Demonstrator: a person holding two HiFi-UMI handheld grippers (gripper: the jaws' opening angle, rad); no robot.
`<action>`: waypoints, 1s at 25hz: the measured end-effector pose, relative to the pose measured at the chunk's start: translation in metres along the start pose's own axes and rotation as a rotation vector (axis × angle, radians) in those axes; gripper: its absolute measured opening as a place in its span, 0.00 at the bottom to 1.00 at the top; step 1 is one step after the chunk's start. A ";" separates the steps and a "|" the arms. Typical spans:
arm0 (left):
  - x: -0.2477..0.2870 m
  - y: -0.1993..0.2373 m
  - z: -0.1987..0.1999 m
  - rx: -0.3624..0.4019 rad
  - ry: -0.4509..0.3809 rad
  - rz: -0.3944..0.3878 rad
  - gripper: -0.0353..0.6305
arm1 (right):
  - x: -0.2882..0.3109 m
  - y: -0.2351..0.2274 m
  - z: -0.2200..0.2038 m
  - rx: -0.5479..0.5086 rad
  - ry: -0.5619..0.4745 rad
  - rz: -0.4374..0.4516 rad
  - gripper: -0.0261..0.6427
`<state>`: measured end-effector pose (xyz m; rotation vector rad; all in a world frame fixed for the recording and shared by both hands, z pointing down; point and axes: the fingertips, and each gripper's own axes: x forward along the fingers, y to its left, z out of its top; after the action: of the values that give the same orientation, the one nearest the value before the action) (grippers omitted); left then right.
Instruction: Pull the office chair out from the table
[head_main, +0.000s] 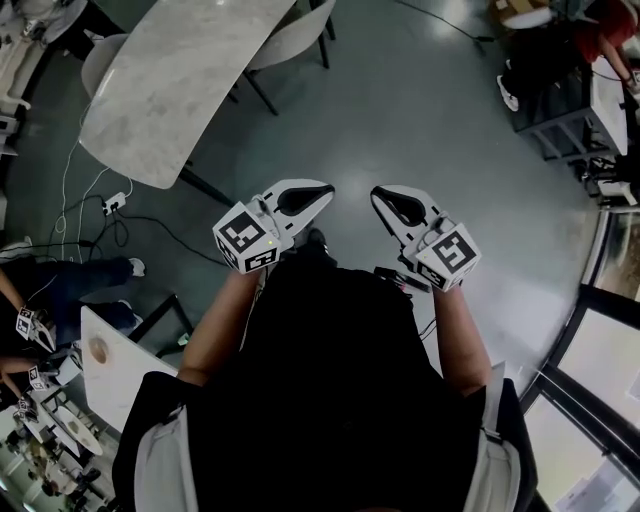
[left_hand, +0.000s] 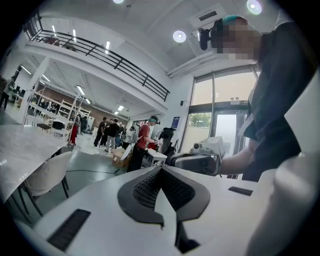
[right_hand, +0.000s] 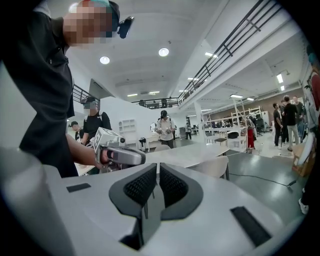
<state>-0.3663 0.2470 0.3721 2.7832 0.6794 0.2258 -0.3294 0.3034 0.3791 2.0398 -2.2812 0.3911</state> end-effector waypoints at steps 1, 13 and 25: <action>0.002 0.009 0.003 -0.002 0.006 -0.007 0.07 | 0.007 -0.006 0.001 0.000 0.010 -0.004 0.09; 0.035 0.104 0.013 -0.045 0.051 -0.020 0.07 | 0.077 -0.083 0.003 0.019 0.065 0.016 0.09; 0.120 0.213 0.069 0.002 0.069 0.170 0.07 | 0.098 -0.225 0.034 -0.047 0.060 0.173 0.09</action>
<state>-0.1552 0.1056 0.3791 2.8481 0.4575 0.3570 -0.1160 0.1793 0.4006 1.7913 -2.4140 0.3976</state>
